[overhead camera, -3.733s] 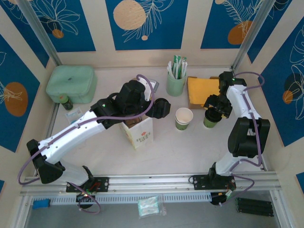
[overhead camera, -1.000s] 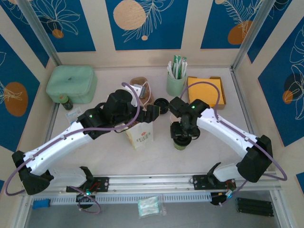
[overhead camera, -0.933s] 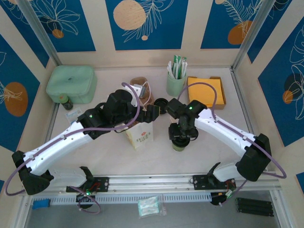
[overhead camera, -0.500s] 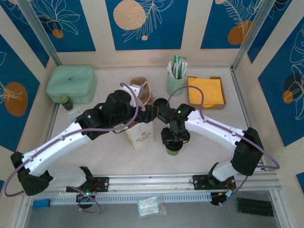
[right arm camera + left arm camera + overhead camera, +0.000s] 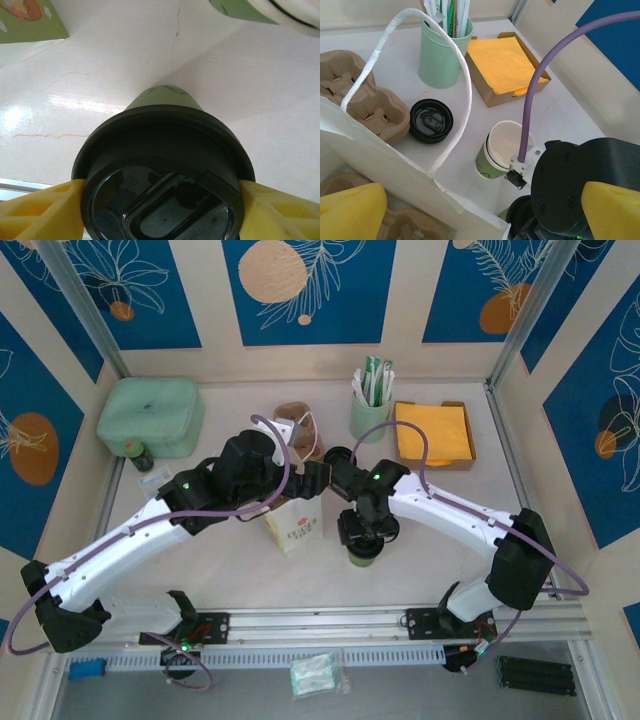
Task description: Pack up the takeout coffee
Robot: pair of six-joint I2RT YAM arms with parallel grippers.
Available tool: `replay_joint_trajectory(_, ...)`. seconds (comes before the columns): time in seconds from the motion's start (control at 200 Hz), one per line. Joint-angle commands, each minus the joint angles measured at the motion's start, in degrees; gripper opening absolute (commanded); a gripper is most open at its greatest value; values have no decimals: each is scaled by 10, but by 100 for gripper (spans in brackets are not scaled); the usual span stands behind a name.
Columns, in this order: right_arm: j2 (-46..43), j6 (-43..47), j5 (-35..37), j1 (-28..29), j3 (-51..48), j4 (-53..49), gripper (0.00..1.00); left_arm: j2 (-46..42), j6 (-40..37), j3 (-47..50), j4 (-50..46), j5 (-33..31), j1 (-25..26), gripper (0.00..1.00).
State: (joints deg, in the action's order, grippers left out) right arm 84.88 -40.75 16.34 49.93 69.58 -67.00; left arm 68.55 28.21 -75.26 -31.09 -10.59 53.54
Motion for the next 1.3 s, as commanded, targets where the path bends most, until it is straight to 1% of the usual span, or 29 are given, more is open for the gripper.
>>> replay_joint_trajectory(0.0, 22, -3, 7, 4, -25, 1, 71, -7, 5, -14, -9, -4, 3, 99)
replay_joint_trajectory(0.36, 38, 3, 34, 10, -32, -12, 77, -3, 5, -18, -7, -1, 3, 100)
replay_joint_trajectory(0.615, 46, 2, 43, 15, -38, -16, 79, 3, 3, -24, -6, 1, 3, 100)
replay_joint_trajectory(0.805, 44, 3, 43, 15, -41, -20, 78, 9, 0, -31, -8, 3, 3, 99)
replay_joint_trajectory(0.95, 32, 1, 43, 16, -40, -25, 74, 10, 0, -36, -8, 5, 3, 99)
replay_joint_trajectory(1.11, -4, -3, 33, 15, -24, -38, 70, 12, -3, -47, -15, 7, 4, 99)
replay_joint_trajectory(1.295, -48, -7, 27, 14, 19, -69, 69, 12, -16, -67, -43, -7, 3, 99)
